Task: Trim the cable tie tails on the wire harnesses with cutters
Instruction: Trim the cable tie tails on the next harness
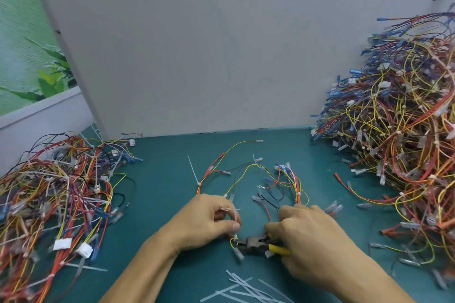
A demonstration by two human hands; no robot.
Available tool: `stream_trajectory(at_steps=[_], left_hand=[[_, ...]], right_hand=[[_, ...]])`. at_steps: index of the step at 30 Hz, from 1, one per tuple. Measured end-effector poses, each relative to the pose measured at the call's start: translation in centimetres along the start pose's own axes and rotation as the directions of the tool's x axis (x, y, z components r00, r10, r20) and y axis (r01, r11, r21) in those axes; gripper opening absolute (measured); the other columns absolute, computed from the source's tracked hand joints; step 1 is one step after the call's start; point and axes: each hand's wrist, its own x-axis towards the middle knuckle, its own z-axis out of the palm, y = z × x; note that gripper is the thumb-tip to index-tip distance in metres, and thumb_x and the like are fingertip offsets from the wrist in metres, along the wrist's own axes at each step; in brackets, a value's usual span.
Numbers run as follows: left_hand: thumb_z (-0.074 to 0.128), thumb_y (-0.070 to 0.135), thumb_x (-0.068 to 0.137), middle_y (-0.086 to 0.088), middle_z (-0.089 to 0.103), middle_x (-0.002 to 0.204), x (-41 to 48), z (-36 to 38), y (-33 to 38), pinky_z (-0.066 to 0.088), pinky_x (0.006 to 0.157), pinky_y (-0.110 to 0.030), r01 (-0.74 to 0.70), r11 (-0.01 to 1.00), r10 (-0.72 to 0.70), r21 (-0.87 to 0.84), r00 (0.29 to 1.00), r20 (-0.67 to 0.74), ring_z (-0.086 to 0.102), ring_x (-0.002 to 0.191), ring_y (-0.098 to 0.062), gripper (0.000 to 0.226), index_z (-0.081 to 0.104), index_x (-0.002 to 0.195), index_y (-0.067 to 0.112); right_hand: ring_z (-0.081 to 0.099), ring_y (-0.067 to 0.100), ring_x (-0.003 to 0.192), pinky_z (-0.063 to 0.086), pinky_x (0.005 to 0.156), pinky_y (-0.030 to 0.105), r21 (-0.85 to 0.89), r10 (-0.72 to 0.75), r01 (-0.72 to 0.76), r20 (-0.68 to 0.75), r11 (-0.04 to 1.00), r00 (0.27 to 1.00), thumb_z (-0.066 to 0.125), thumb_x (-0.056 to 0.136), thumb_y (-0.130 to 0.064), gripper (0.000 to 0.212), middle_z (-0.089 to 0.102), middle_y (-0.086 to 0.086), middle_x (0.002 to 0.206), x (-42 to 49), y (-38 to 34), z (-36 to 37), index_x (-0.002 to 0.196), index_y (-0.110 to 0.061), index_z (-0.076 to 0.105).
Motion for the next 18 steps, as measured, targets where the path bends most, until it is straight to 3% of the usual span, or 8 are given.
stream_trajectory(at_steps=[3, 7, 14, 18], left_hand=[[0.065, 0.027, 0.075, -0.015, 0.067, 0.079, -0.02, 0.14, -0.21, 0.051, 0.076, -0.041, 0.022, 0.999, -0.023, -0.024, 1.000, -0.017, 0.059, 0.070, -0.029, 0.008, 0.068, 0.076, 0.020], [0.064, 0.030, 0.077, -0.025, 0.060, 0.074, -0.12, 0.09, -0.27, 0.049, 0.068, -0.035, 0.037, 0.998, -0.037, -0.048, 0.999, -0.011, 0.049, 0.065, -0.014, 0.009, 0.066, 0.079, 0.021], [0.066, 0.016, 0.084, -0.004, 0.053, 0.062, -0.18, 0.07, -0.36, 0.045, 0.066, -0.025, 0.058, 0.995, -0.058, -0.081, 0.998, 0.007, 0.047, 0.060, -0.013, 0.007, 0.066, 0.077, 0.014], [0.065, 0.008, 0.087, 0.012, 0.048, 0.048, -0.26, 0.06, -0.19, 0.044, 0.060, -0.015, 0.082, 0.990, -0.080, -0.114, 0.997, 0.022, 0.045, 0.050, -0.001, 0.012, 0.065, 0.076, 0.014]], right_hand=[[0.053, 0.027, 0.102, 0.025, 0.068, 0.032, 0.010, 0.059, -0.059, 0.020, 0.998, 0.998, 0.047, 0.088, -0.040, 0.027, 0.051, -0.002, 0.101, -0.09, 0.15, -0.13, 0.108, -0.027, 0.058], [0.056, 0.027, 0.100, 0.027, 0.065, 0.031, 0.018, 0.134, -0.134, 0.007, 0.991, 0.991, 0.045, 0.088, -0.040, 0.030, 0.053, -0.004, 0.104, -0.18, 0.19, -0.40, 0.113, -0.029, 0.058], [0.057, 0.029, 0.099, 0.028, 0.065, 0.031, 0.027, 0.152, -0.152, 0.011, 0.988, 0.988, 0.045, 0.088, -0.041, 0.029, 0.052, -0.003, 0.106, -0.07, -0.52, -0.15, 0.110, -0.027, 0.057], [0.057, 0.027, 0.100, 0.027, 0.065, 0.031, 0.019, 0.172, -0.172, 0.011, 0.985, 0.985, 0.043, 0.090, -0.040, 0.028, 0.045, -0.002, 0.095, -0.17, -0.32, -0.21, 0.110, -0.027, 0.058]])
